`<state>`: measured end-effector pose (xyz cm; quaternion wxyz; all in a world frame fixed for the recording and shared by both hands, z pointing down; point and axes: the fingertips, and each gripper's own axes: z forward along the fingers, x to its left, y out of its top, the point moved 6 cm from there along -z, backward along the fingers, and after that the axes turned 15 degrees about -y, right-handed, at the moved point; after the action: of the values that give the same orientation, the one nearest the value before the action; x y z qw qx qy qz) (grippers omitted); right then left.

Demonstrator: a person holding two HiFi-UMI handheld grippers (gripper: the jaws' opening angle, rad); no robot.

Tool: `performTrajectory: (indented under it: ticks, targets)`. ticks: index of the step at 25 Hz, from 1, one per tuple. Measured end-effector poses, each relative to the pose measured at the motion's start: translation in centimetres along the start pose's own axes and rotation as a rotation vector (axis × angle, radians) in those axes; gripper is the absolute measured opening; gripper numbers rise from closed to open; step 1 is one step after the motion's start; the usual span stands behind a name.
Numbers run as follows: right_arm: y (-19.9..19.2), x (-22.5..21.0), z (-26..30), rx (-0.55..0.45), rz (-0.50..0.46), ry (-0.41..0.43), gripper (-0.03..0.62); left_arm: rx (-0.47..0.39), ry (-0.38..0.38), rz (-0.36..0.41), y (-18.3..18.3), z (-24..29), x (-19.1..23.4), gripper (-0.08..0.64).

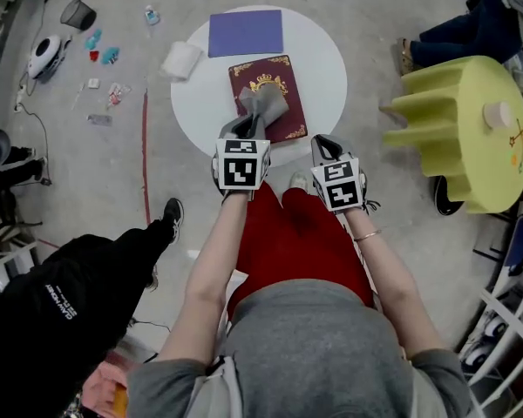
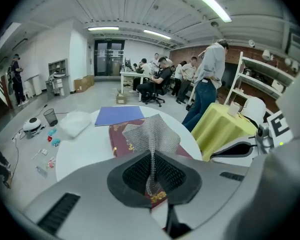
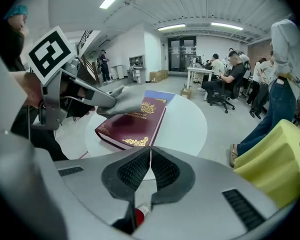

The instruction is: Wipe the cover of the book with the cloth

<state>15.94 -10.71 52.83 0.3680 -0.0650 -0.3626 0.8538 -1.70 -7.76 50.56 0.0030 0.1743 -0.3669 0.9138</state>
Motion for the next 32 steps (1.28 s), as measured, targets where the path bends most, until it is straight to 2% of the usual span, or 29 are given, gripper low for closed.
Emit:
performTrajectory:
  ticks: [7,14,20,32]
  targets:
    - [-1.1,-1.2,-1.0,-0.006,0.039,-0.017,0.029,0.058,-0.108,0.066,0.4,3.4,-5.1,0.025]
    - [-1.5,-2.3,-0.8,0.005,0.064,-0.038,0.029,0.120,-0.157,0.077,-1.6,5.2,-6.5,0.025]
    - [-0.8,-1.6,0.1,0.002,0.045,-0.042,0.029,0.129,-0.155,0.028,-3.3,4.0,-5.4,0.025]
    - [2.1,2.9,1.5,-0.023,-0.081,0.019,0.029,0.079,-0.067,-0.109,-6.0,-0.6,-0.7,0.025]
